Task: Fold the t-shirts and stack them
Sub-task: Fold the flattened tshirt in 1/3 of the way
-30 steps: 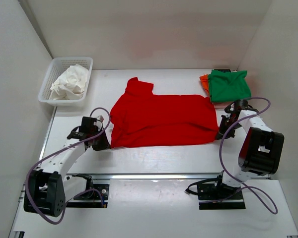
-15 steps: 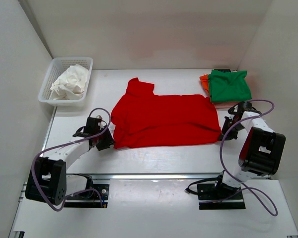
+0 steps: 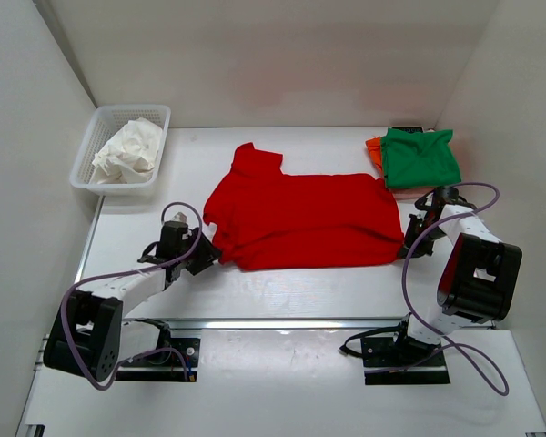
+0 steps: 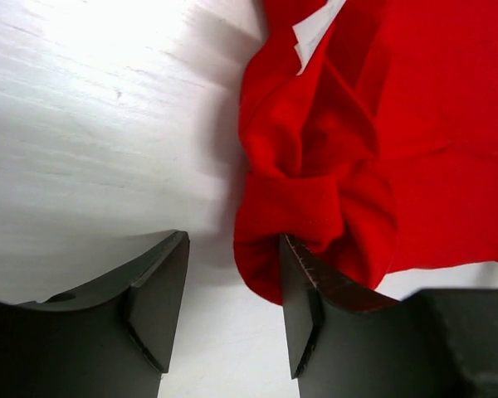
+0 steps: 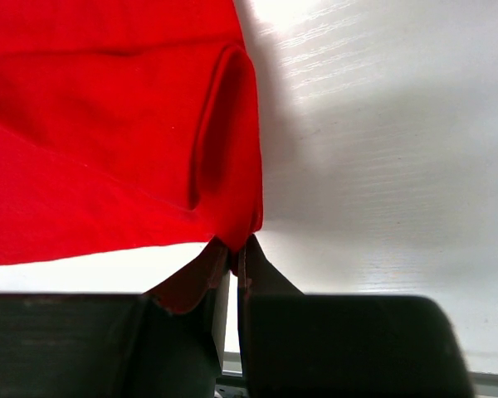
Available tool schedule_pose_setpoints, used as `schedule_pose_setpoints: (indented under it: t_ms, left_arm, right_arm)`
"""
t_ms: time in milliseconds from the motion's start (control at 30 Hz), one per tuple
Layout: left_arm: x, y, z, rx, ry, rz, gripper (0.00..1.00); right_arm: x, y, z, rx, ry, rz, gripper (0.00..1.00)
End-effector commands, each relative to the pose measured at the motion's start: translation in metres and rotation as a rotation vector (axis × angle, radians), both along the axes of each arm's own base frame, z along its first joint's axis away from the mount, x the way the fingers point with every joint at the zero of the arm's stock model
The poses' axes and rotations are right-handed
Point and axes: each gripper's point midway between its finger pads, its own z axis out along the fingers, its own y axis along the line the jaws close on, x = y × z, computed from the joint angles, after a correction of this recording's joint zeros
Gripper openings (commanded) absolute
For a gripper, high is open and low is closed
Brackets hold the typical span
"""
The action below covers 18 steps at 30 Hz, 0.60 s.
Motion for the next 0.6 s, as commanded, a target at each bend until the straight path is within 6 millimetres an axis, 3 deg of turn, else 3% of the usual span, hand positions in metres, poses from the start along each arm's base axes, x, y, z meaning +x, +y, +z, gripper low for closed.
schedule_pose_setpoints:
  t_ms: [0,33,100,267,367,400,433,500,567]
  left_arm:
    - [-0.007,-0.007,-0.013,-0.062,0.027,0.055,0.58]
    - [-0.003,-0.009,-0.010,-0.071,0.008,0.074,0.55]
    - [0.004,-0.009,-0.001,-0.072,-0.030,0.105,0.30]
    - [0.018,0.005,0.023,-0.090,-0.111,0.166,0.00]
    - [0.022,0.027,0.035,-0.049,-0.097,0.171,0.00]
    - [0.032,0.031,0.051,-0.029,-0.142,0.153,0.00]
    - [0.028,0.039,0.047,-0.002,-0.110,0.160,0.00]
    - [0.045,0.048,0.078,0.075,-0.180,0.130,0.00]
    - [0.046,0.056,0.087,0.141,-0.168,0.117,0.00]
  right_arm:
    - [0.007,0.003,0.009,-0.002,-0.049,0.002,0.00]
    - [0.008,0.004,0.010,-0.003,-0.053,0.008,0.01]
    - [0.006,0.005,0.009,0.000,-0.044,0.007,0.00]
    - [0.008,0.005,0.009,0.005,-0.050,0.004,0.00]
    - [0.008,0.004,0.008,0.001,-0.046,0.010,0.00]
    - [0.009,0.002,0.009,0.001,-0.053,0.010,0.00]
    - [0.009,0.002,0.010,0.002,-0.054,0.004,0.00]
    - [0.010,0.000,0.011,-0.004,-0.058,0.001,0.00]
    - [0.008,0.001,0.010,0.001,-0.051,0.006,0.00]
